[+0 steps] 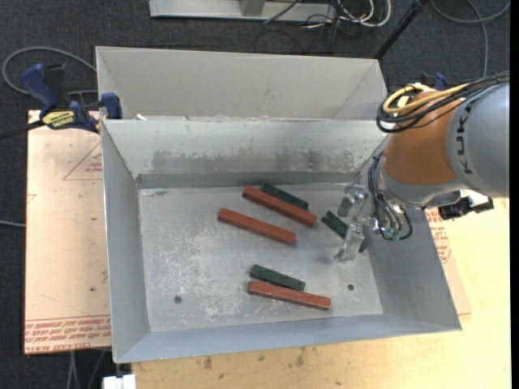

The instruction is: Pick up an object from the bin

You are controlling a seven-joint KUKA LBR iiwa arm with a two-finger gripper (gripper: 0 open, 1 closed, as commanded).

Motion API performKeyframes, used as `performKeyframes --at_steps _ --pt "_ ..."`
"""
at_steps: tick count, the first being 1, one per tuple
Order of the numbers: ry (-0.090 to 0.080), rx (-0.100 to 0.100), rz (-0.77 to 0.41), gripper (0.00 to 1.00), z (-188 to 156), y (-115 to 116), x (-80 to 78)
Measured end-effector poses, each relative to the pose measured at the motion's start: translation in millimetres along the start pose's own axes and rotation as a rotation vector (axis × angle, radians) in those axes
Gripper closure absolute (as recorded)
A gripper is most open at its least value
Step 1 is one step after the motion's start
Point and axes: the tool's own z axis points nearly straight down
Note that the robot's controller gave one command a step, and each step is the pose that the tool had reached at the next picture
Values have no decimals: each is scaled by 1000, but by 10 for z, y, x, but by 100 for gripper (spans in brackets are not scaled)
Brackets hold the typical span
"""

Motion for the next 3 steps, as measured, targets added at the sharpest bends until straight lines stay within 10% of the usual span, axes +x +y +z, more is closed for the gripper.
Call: performKeyframes --at_steps 2,3 --pt "0 1 205 0 307 -23 -29" --pt "-1 2 205 100 298 -23 -33"
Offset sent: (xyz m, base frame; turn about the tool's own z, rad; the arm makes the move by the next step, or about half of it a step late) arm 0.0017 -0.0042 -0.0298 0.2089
